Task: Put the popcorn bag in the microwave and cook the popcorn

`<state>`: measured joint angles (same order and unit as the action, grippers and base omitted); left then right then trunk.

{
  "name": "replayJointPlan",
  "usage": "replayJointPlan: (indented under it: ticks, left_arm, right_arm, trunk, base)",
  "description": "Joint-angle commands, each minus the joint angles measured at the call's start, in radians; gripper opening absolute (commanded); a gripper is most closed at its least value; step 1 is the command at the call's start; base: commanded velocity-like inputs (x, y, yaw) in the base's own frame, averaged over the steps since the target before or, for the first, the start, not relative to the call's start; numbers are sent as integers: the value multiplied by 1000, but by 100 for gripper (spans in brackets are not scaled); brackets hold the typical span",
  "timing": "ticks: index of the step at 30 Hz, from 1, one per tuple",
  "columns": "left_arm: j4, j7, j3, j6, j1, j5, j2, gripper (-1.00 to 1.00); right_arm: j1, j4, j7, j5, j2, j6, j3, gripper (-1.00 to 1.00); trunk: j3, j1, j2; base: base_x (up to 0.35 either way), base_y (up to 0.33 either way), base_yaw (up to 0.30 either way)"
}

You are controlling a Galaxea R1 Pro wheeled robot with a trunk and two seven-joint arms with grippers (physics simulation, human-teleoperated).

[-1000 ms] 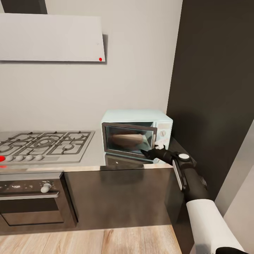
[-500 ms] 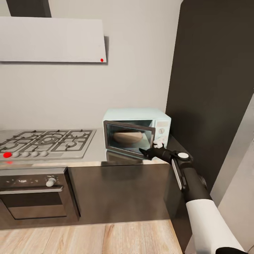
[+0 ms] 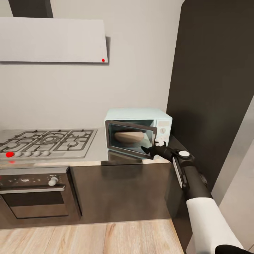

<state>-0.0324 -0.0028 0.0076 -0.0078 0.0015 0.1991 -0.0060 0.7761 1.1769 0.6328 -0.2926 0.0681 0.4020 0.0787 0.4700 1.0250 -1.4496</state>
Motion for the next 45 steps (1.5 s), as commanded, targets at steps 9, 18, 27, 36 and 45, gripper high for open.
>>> replayJointPlan:
  ticks: [9,18,27,36,45]
  left_arm:
    - [-1,-2,-1,0,0,5,0,100]
    - [-1,-3,-1,-1,0,4,0,100]
    - [-3,-3,-1,-1,0,5,0,100]
    - [-3,-3,-1,-1,0,5,0,100]
    - [-3,-3,-1,-1,0,5,0,100]
  right_arm:
    - [-1,-14,16,10,-3,50,5,100]
    - [0,-14,16,7,-4,84,5,100]
    - [0,-15,14,10,-6,84,6,100]
    - [0,-26,11,11,-7,80,8,100]
    - [-1,-122,11,20,13,0,6,100]
  trunk:
    - [1,0,0]
    - [1,0,0]
    - [1,0,0]
    - [1,0,0]
    - [1,0,0]
  base:
    - [0,0,0]
    - [-98,0,0]
    - [-16,-15,0]
    - [93,-222,0]
    - [8,-17,0]
